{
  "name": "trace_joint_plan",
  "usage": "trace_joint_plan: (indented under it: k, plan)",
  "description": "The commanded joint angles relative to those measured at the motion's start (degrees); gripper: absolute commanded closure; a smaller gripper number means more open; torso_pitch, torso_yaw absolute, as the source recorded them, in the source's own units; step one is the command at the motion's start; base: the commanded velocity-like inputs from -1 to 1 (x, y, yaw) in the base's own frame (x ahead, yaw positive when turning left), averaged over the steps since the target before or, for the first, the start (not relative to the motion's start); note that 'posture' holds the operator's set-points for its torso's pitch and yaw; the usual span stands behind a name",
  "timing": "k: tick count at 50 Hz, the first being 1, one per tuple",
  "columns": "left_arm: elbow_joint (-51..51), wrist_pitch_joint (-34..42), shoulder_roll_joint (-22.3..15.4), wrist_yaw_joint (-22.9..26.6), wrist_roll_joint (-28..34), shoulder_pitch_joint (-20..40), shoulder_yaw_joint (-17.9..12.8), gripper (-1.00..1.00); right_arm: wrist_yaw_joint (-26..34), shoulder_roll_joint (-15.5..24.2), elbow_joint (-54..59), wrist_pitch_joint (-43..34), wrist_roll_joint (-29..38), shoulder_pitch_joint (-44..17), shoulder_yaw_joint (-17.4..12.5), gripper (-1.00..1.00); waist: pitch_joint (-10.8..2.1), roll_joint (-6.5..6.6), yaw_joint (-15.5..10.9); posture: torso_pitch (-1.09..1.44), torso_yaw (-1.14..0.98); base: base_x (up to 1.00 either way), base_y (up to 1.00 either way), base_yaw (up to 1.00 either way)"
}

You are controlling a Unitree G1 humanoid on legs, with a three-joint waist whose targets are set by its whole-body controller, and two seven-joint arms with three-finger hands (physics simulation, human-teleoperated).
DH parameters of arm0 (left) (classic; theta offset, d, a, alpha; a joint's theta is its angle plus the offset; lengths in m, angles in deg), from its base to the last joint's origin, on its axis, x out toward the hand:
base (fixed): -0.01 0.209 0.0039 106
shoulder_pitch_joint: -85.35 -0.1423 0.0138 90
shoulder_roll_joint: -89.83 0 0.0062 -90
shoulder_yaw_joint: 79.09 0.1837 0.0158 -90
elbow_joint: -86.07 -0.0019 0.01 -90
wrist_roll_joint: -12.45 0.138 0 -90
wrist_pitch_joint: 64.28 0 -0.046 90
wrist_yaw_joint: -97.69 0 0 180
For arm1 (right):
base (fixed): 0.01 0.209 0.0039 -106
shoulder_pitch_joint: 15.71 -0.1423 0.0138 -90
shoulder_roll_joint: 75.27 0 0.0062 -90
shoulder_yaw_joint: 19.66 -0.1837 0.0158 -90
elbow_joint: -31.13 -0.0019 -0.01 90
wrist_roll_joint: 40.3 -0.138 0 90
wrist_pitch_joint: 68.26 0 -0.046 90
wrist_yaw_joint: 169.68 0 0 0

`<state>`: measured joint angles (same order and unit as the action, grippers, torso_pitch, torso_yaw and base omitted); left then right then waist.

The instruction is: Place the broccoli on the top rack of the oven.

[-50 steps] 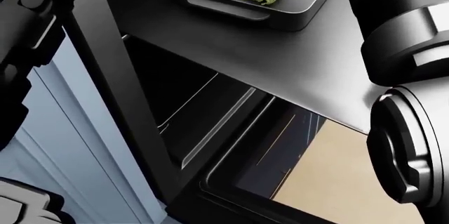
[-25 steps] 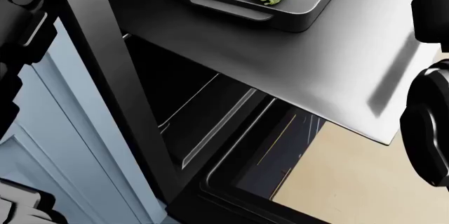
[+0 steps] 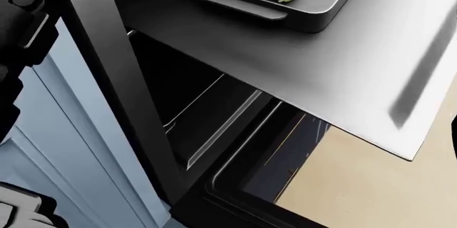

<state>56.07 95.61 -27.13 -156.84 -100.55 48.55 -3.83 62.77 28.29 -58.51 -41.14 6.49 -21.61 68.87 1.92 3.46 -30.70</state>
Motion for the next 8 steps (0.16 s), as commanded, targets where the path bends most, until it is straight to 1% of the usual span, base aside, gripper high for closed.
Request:
trace_joint_plan:
  k: [1,2,3,6,8]
  plan:
    - [0.00,-0.70,-0.46,-0.54,0.00,1.05,-1.14,-1.00,3.86,0.51,-3.28,-1.56,3.39,-0.59,-0.04,-1.00,-1.18,-0.23,-0.11,0.00,0.47,0.00,0.00,0.00]
    - [0.00,-0.81,-0.61,-0.47,0.00,0.89,-1.42,-1.00,5.68,1.83,-4.94,-2.69,5.11,0.06,-0.21,-1.00,-1.15,-0.24,-0.10,0.00,0.47,0.00,0.00,0.00]
    - [0.00,-0.81,-0.74,-0.32,0.00,0.89,-1.49,-1.00,6.91,2.12,-5.72,-3.07,6.15,0.17,-0.36,-1.00,-1.13,-0.27,-0.06,0.00,0.47,0.00,0.00,0.00]
    - [0.00,-0.45,-0.84,-0.01,0.00,0.49,-2.08,-1.00,13.37,4.73,-9.97,-4.99,10.40,1.28,-0.47,-1.00,-1.10,-0.39,-0.09,0.00,0.47,0.00,0.00,0.00]
    - [0.00,-0.41,-0.74,0.03,0.00,0.61,-2.00,-1.00,16.06,5.46,-11.00,-4.84,12.55,1.15,-0.94,-1.00,-1.04,-0.43,-0.14,0.00,0.47,0.00,0.00,0.00]
